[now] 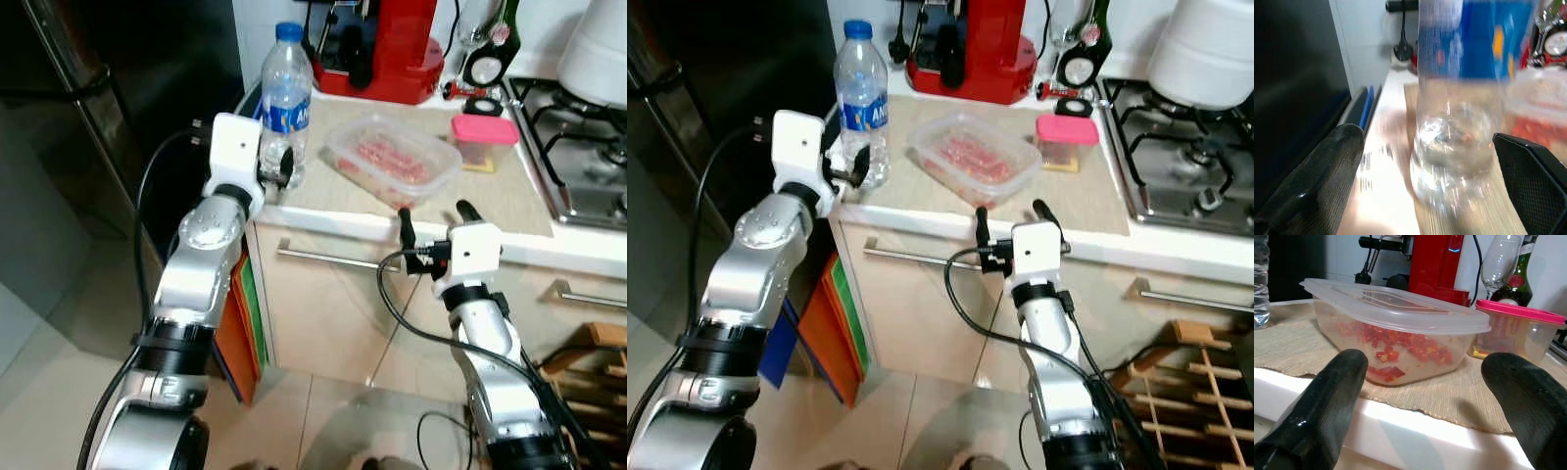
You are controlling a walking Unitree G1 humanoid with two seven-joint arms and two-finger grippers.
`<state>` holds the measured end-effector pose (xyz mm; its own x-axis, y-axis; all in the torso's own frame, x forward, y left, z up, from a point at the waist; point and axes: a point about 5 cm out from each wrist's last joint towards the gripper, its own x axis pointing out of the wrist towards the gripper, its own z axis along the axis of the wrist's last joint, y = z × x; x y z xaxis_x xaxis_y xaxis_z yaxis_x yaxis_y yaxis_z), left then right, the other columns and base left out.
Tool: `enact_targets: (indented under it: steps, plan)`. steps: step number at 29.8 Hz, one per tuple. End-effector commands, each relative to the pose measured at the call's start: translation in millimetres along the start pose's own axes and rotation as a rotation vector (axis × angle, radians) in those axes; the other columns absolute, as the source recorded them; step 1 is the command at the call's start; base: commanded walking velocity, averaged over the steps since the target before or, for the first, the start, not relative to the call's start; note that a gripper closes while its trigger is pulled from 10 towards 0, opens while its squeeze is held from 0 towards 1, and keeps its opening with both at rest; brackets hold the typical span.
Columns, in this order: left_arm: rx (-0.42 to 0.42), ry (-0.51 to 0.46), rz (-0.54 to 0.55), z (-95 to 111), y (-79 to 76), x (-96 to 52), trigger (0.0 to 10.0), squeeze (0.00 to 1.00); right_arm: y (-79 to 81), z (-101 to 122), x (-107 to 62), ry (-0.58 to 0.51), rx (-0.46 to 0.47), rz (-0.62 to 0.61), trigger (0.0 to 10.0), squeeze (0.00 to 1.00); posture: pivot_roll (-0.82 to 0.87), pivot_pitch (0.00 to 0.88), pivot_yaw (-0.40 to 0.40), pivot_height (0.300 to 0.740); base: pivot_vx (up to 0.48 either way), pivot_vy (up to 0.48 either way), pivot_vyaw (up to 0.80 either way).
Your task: Restocking fridge
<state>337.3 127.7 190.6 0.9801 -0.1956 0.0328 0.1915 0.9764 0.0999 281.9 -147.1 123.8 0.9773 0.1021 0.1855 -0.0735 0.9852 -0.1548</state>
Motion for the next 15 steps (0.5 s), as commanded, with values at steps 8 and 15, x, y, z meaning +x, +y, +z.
enact_targets:
  steps: [8,15]
  plan:
    - [-0.001,-0.039,-0.141,-10,-13.1,-32.1,10.0,0.0,-2.1,1,3.7,0.002,0.016,0.001,10.0,0.0,-0.01,0.0,0.016,0.74,0.0,0.0,0.0]
    - [-0.047,0.077,-0.101,-44,-14.8,-47.2,10.0,0.0,0.2,-4,6.9,0.046,0.033,0.019,10.0,0.0,0.0,0.0,0.001,0.74,0.0,0.0,-0.45]
